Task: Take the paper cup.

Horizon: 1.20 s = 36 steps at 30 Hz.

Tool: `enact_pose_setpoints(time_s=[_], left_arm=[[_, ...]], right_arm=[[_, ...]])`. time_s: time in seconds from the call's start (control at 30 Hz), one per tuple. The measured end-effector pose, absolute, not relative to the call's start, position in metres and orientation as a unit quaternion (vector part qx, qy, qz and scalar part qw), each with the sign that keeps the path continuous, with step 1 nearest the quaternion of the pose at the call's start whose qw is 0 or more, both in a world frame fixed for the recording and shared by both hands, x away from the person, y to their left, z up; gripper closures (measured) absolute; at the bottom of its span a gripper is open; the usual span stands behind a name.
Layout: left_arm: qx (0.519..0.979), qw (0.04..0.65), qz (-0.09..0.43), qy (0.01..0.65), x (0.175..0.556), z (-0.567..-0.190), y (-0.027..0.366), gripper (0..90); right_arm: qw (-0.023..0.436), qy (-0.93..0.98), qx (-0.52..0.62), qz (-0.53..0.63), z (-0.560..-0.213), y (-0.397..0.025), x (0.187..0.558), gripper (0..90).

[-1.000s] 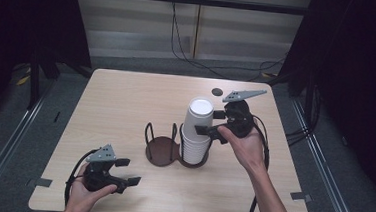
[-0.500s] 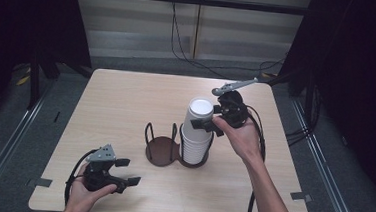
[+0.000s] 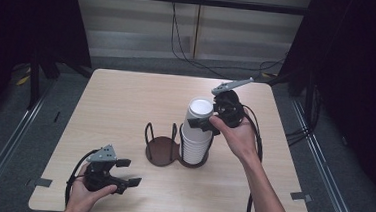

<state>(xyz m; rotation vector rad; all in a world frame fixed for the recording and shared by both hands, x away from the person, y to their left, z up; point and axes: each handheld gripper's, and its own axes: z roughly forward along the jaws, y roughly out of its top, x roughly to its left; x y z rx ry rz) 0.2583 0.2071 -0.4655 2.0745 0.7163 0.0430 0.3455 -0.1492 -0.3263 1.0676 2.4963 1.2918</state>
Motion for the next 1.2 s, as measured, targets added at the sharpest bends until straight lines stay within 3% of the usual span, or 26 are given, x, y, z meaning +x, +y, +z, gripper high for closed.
enact_pose_setpoints(time_s=[0.57,1.2], left_arm=[[0.842,0.455,0.012,0.290,0.258,-0.466,0.206,20.4],[0.844,0.452,0.011,0.289,0.259,-0.467,0.206,20.4]], right_arm=[[0.105,0.832,0.344,0.422,-0.323,-0.142,0.341,19.3],[0.109,0.818,0.344,0.447,-0.316,-0.147,0.338,19.9]])
